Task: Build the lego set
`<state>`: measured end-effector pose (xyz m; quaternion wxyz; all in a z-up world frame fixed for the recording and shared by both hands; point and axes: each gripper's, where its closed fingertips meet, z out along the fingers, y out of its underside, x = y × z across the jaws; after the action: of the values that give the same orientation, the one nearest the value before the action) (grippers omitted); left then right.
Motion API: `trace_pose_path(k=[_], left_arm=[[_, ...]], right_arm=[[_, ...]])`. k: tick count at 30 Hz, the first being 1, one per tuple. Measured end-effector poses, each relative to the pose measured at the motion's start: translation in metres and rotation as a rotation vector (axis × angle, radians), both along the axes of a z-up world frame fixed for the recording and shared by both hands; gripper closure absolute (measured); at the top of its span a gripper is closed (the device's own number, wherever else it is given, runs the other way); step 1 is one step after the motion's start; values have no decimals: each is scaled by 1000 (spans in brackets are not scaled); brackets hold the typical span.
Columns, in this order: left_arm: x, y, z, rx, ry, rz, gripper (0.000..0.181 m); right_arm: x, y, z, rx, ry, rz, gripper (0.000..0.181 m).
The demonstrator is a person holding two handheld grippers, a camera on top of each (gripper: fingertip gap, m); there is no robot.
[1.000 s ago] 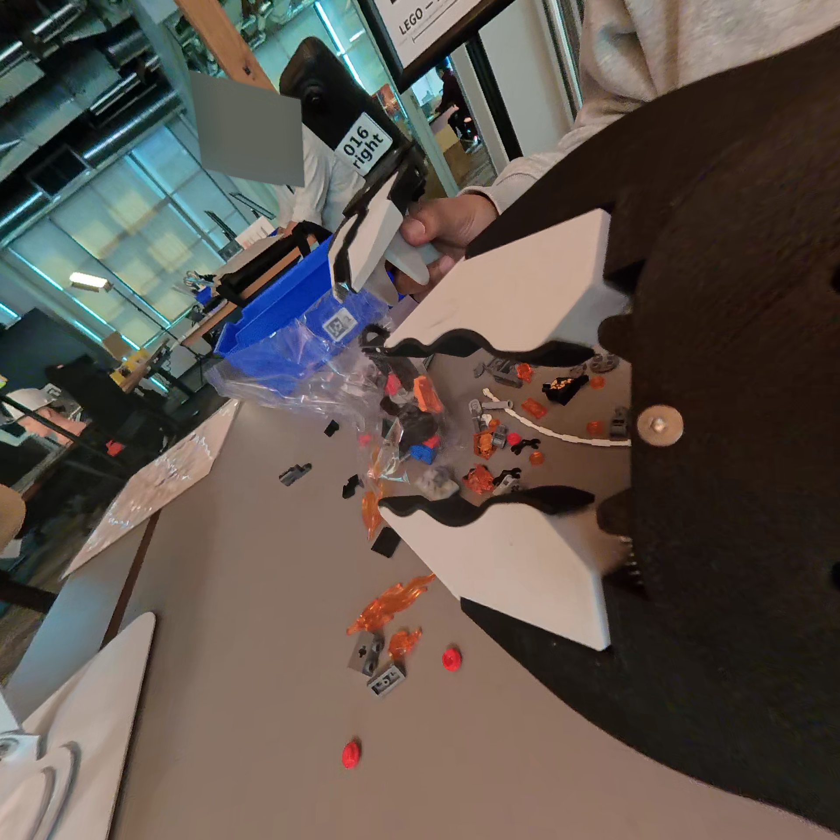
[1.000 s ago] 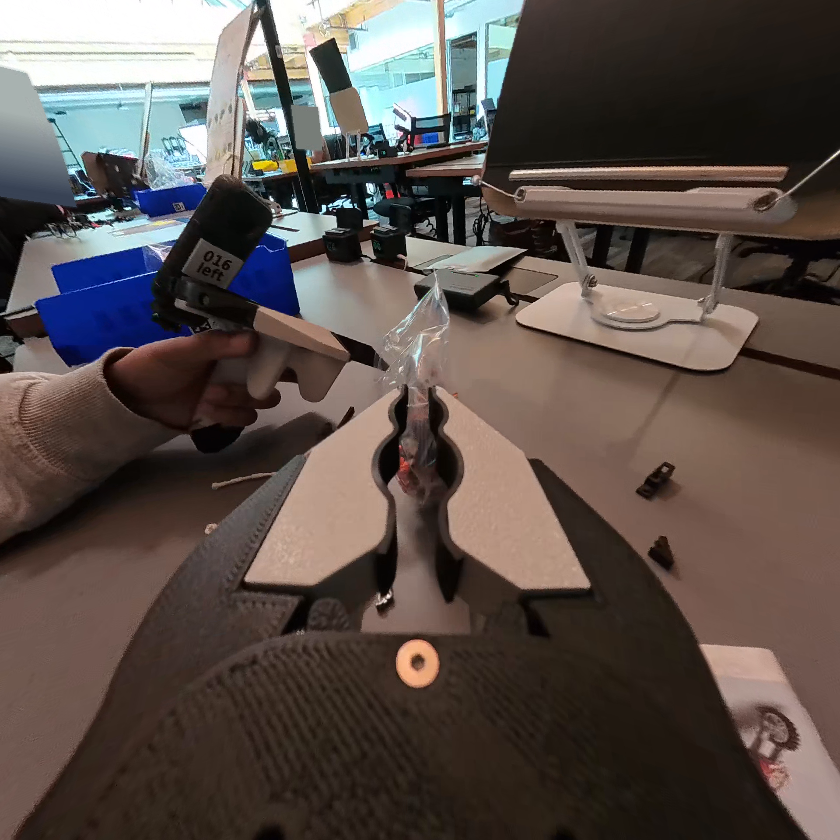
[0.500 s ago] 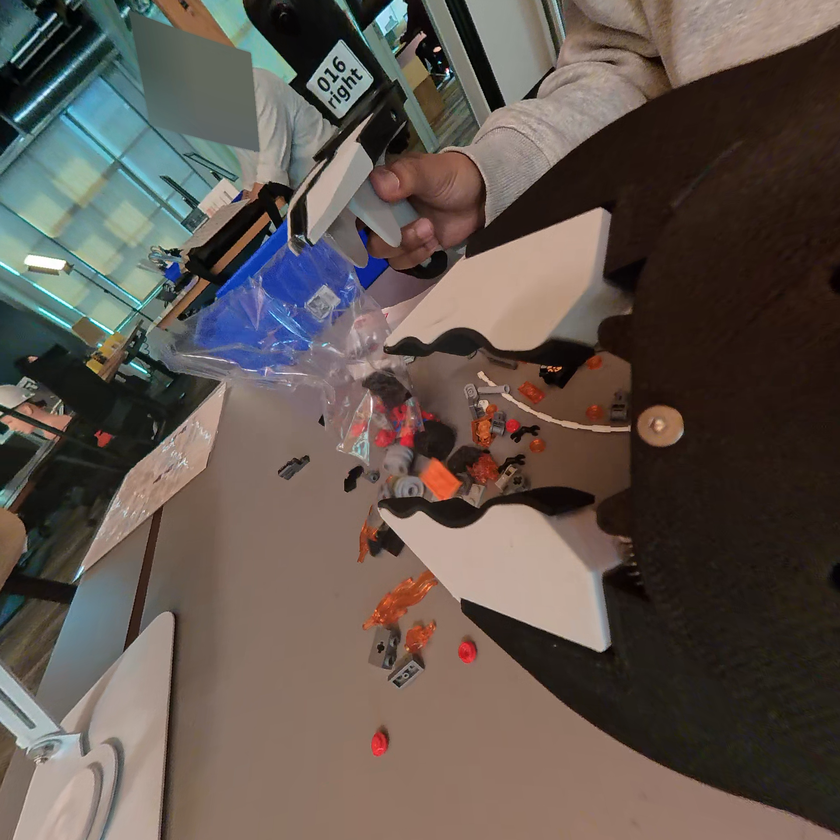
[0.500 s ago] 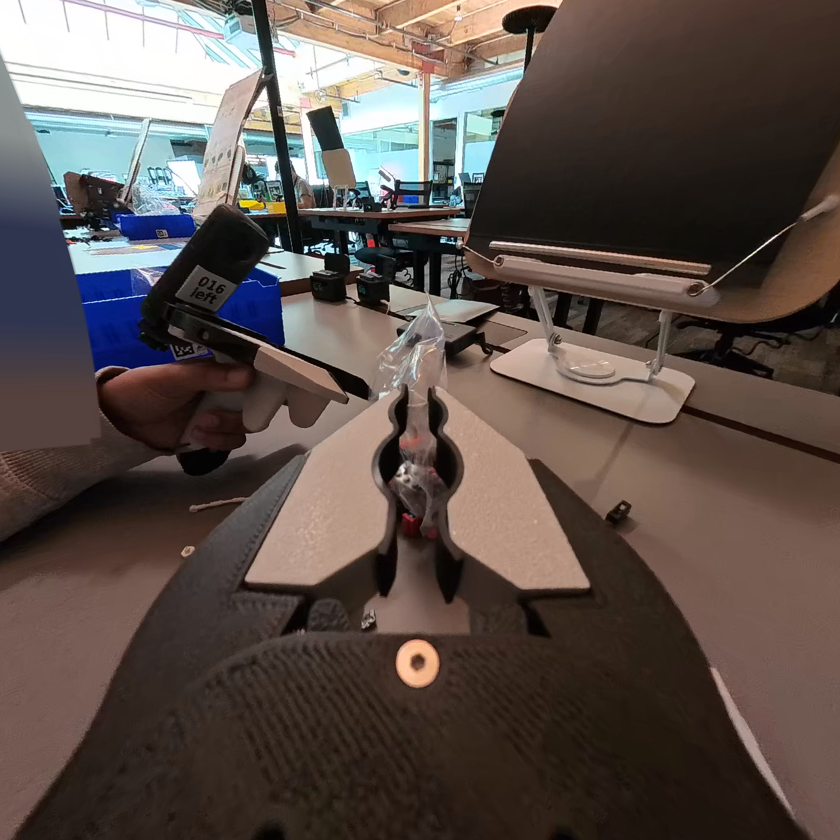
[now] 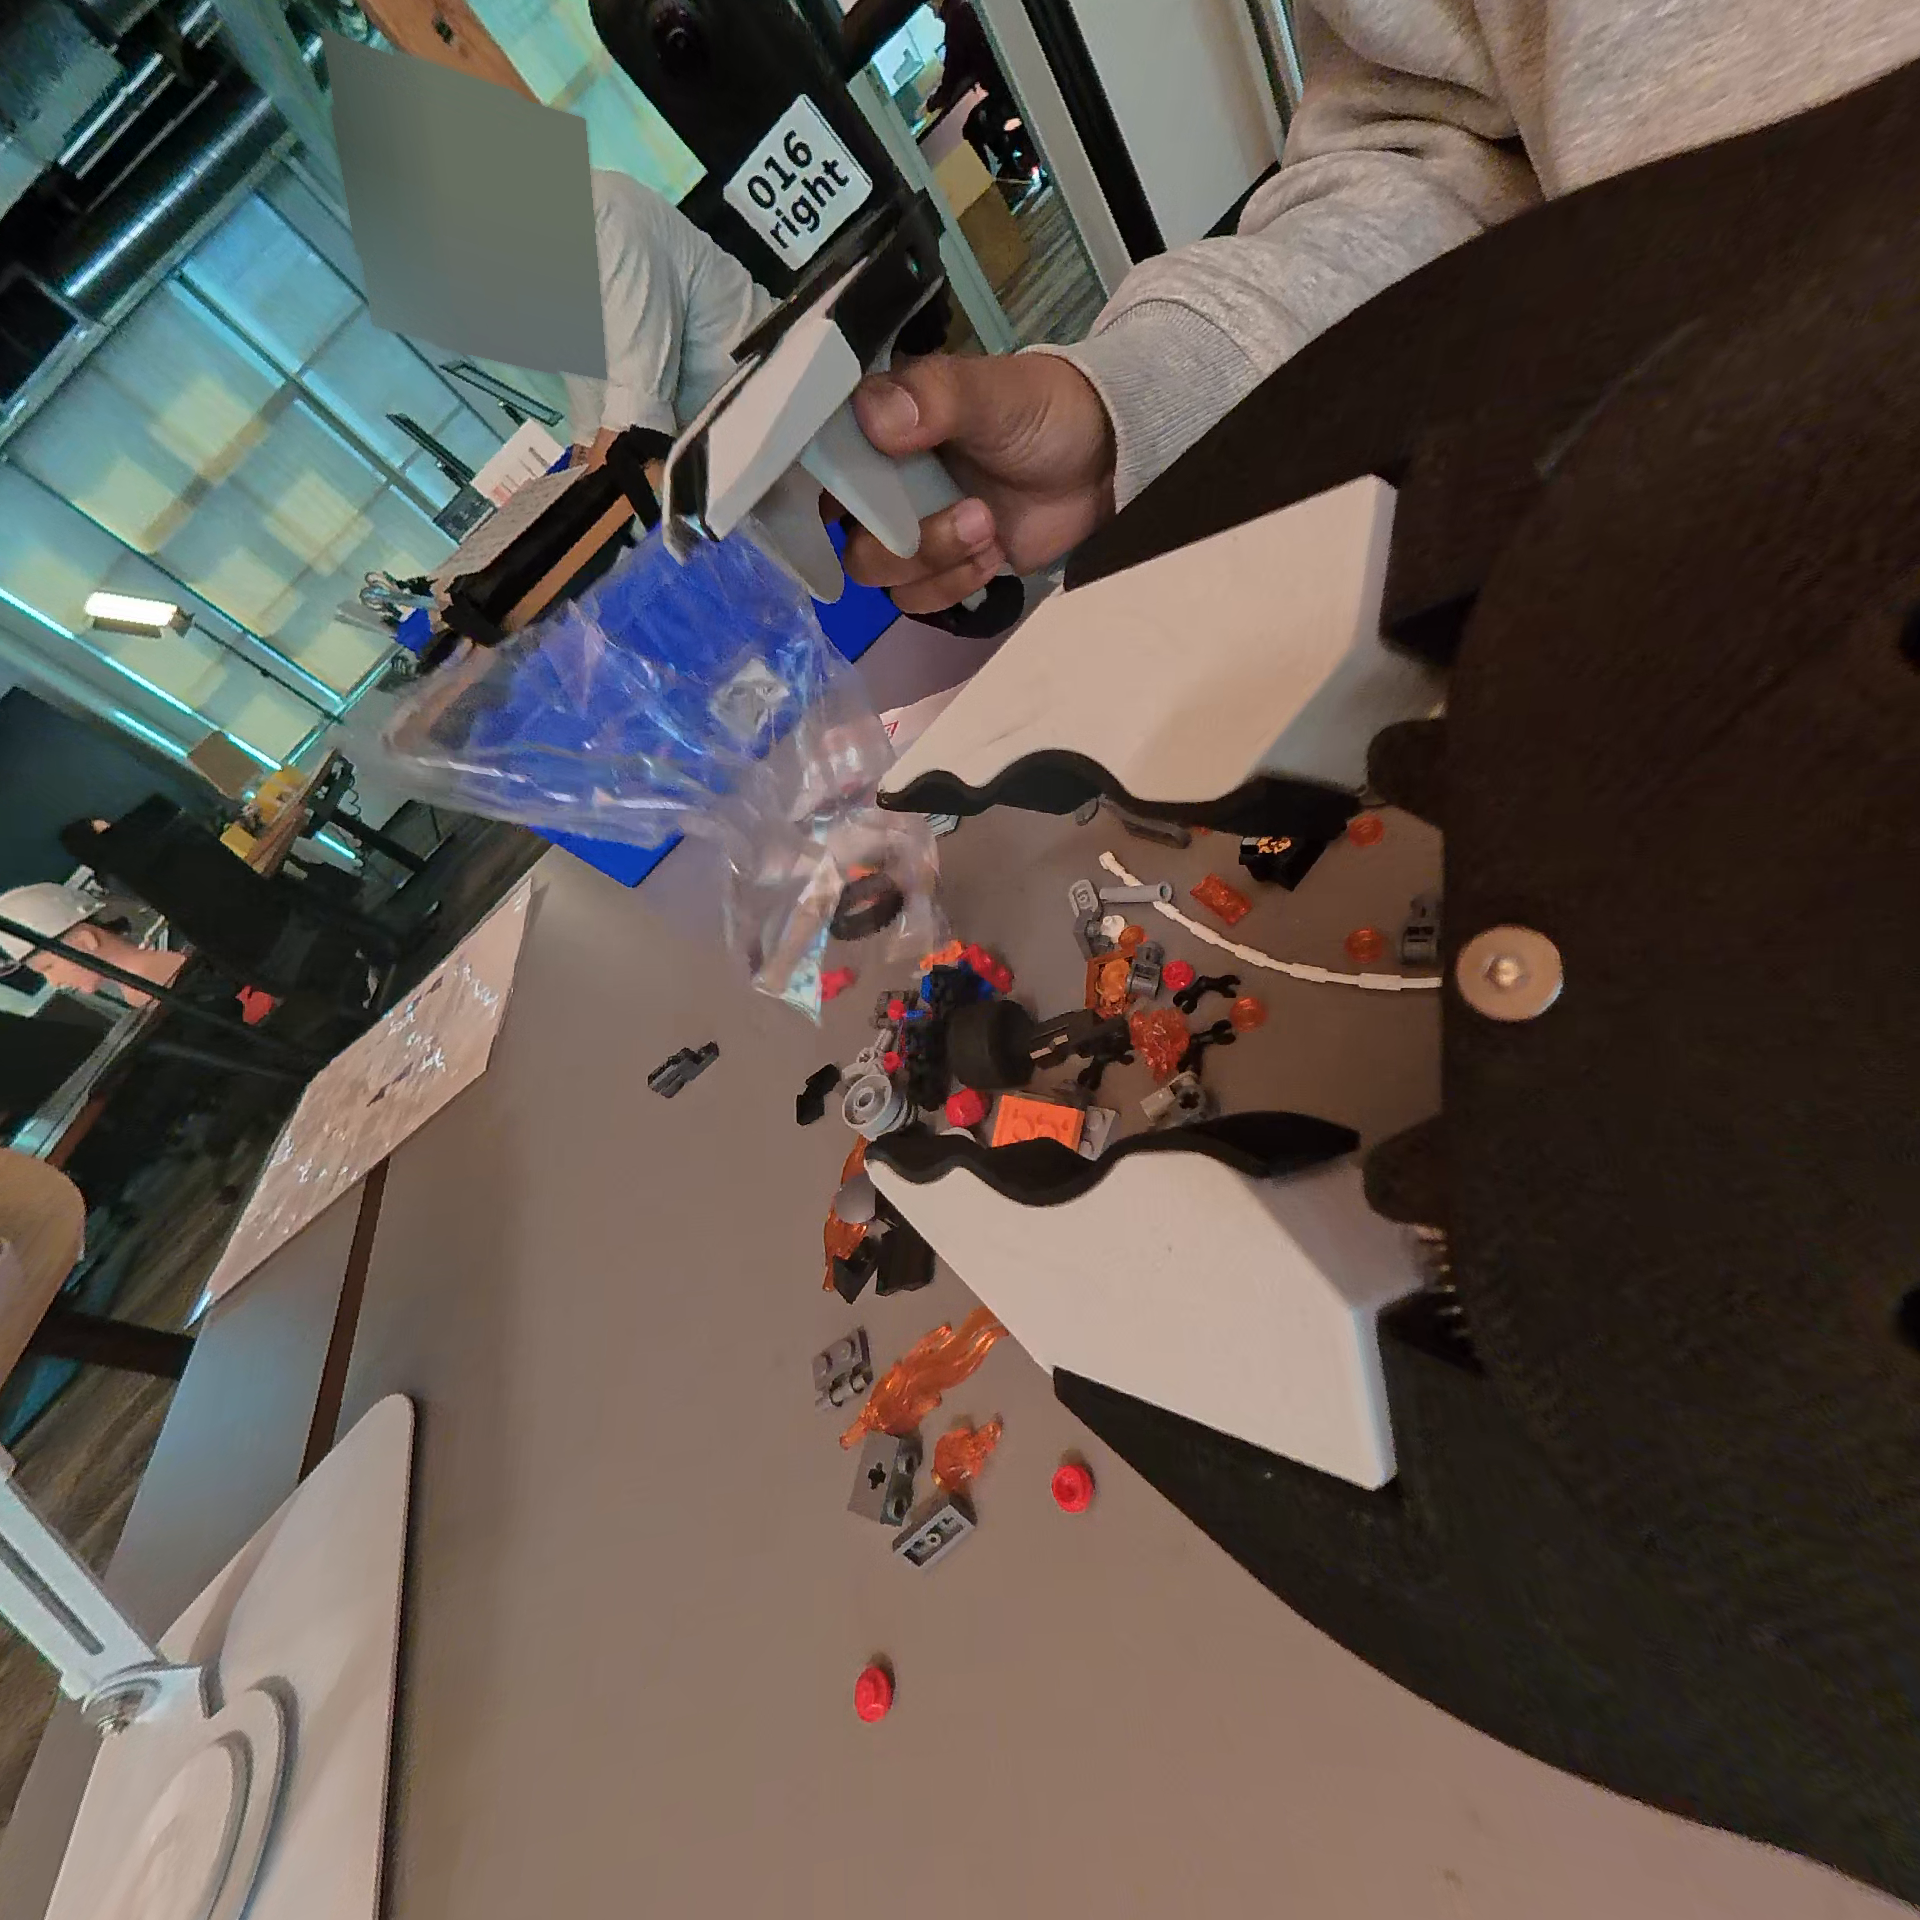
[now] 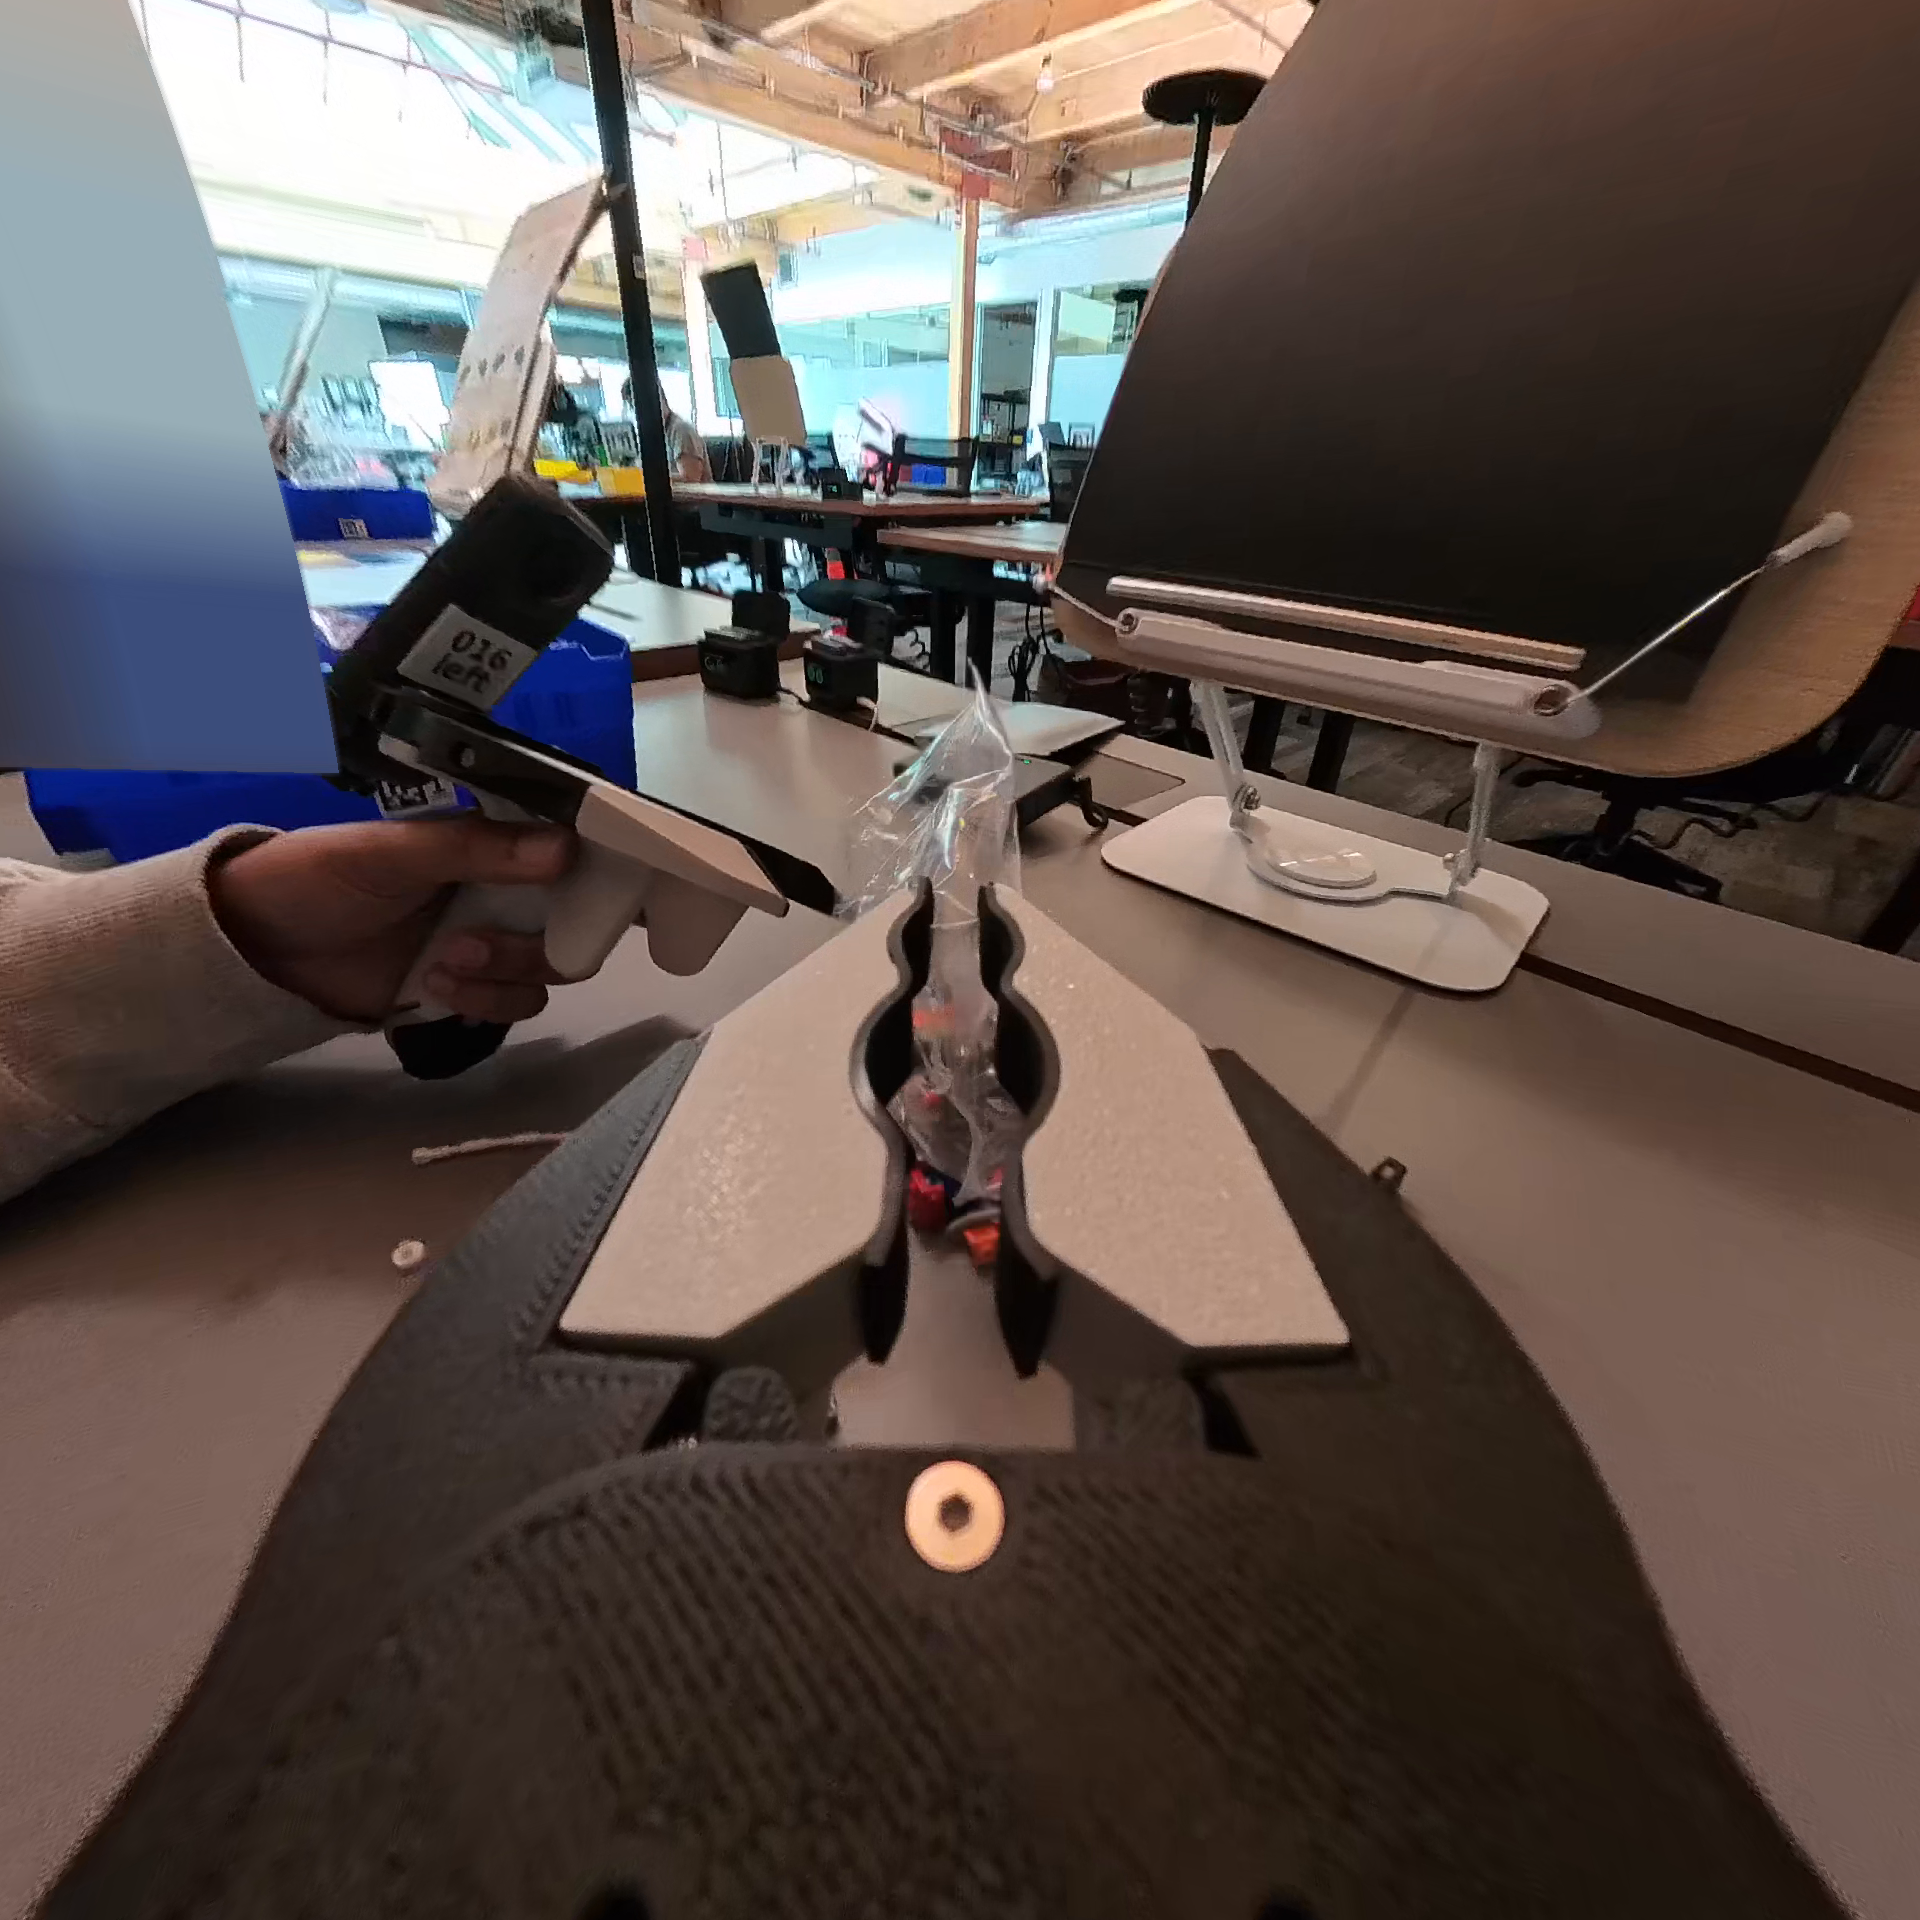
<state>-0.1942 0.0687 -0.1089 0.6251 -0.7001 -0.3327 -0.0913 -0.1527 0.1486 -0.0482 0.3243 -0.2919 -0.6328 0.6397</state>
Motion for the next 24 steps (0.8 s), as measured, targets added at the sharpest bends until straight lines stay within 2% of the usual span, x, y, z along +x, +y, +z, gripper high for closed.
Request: trace_pose_path(k=[8, 11, 15, 16, 19, 24], left_arm=[[1, 1, 0, -2, 1, -6, 120], [4, 3, 0, 1, 2, -22, 120], [11, 8, -3, -22, 8, -64, 121], [14, 10, -4, -28, 11, -84, 126], [29, 16, -7, -42, 10, -176, 172], [45, 23, -16, -88, 4, -265, 176]], right_arm=[[8, -14, -6, 119, 32, 59, 174], [11, -11, -1, 123, 76, 52, 174], [14, -15, -4, 113, 51, 110, 174], [15, -15, -1, 105, 65, 115, 174], [17, -18, 0, 90, 65, 140, 174], [18, -12, 8, 23, 75, 135, 174]])
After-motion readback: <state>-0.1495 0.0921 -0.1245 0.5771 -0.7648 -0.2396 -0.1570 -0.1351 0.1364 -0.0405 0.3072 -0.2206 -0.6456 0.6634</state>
